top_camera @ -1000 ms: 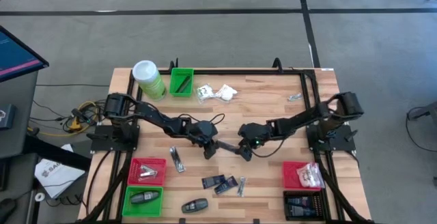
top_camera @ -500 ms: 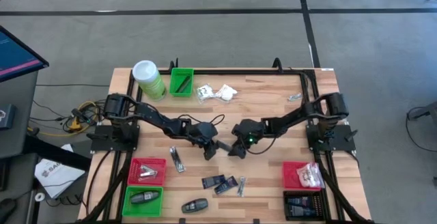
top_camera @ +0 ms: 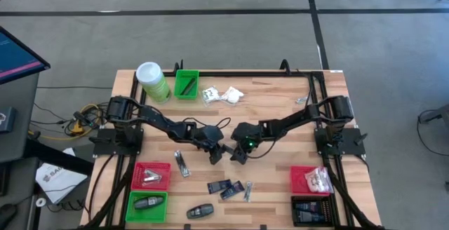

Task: Pick & Place Travel size toiletries
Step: Put the black comb into the top green bin

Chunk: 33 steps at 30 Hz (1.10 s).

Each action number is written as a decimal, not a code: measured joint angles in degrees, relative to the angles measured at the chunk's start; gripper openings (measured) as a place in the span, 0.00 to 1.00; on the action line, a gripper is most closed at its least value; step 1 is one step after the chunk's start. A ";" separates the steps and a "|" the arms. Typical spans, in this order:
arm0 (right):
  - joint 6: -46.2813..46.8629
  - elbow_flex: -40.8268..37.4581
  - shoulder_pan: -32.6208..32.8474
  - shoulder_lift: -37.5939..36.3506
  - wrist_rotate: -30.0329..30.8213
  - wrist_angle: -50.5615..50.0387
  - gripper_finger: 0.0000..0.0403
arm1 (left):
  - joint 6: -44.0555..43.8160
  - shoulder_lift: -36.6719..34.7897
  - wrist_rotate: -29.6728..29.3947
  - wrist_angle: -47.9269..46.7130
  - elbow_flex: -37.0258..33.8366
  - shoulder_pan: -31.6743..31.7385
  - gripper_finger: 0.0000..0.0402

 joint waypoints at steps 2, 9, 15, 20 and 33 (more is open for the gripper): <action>-0.14 0.00 -0.07 -0.02 0.03 -0.71 0.48 | 0.00 0.00 -0.03 0.00 0.00 0.00 0.00; -0.34 0.00 -0.14 -0.04 -0.29 -1.51 0.15 | 0.00 0.00 -0.09 0.00 -0.01 0.00 0.00; 0.28 -0.04 -0.22 -0.04 -0.85 -2.00 0.03 | -0.02 0.02 0.15 -0.05 -0.07 -0.02 0.00; 0.74 0.11 -0.12 -0.91 -1.89 -3.50 0.01 | -0.10 -3.16 -0.85 -1.52 -0.40 -0.46 0.00; -1.80 0.11 0.36 -15.30 -0.48 -10.84 0.01 | 0.26 -25.33 -14.86 -0.39 -2.99 -2.12 0.00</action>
